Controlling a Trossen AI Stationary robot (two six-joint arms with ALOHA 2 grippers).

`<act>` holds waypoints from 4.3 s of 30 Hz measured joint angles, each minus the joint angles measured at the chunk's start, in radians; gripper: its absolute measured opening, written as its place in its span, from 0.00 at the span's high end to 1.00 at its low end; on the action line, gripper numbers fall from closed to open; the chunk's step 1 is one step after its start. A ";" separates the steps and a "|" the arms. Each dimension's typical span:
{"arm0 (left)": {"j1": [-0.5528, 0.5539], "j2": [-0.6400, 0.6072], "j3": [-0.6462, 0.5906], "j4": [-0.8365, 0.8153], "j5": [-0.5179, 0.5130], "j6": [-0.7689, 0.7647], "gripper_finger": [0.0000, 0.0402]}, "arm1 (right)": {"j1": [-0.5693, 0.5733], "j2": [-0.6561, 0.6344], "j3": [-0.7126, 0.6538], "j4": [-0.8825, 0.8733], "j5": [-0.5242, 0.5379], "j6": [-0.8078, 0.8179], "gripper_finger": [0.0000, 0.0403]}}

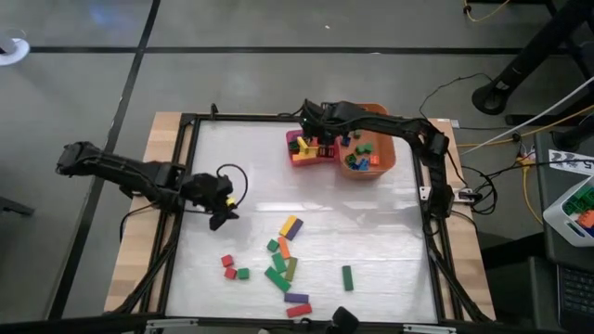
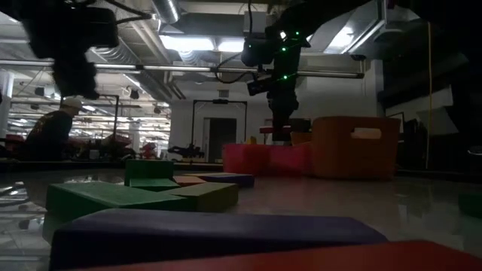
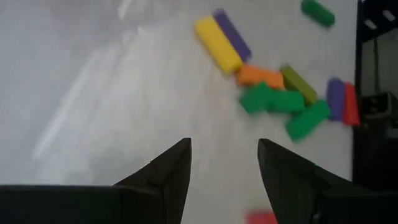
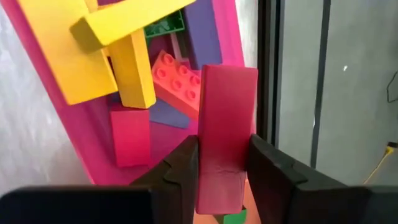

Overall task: Sort blocks by size
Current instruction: Put the large red block into the pink bin, then put the small red block into the orange bin

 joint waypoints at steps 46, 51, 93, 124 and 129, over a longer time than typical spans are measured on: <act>-0.622 0.287 0.000 0.091 -0.183 -0.575 0.57 | -0.002 0.000 0.000 0.079 0.026 -0.003 0.45; -0.625 0.359 0.000 0.147 -0.188 -0.555 0.57 | -0.002 -0.001 0.000 0.080 0.026 -0.003 0.45; -0.580 0.640 0.091 0.102 -0.278 -0.450 0.71 | 0.005 -0.002 0.109 -0.074 -0.061 -0.036 0.45; 0.357 0.842 0.252 1.281 -0.095 0.562 0.71 | 0.403 -0.319 0.193 -0.570 0.168 0.206 0.45; 0.431 1.064 0.499 1.300 -0.026 0.587 0.70 | 0.569 -0.376 0.044 -0.576 0.160 0.446 0.45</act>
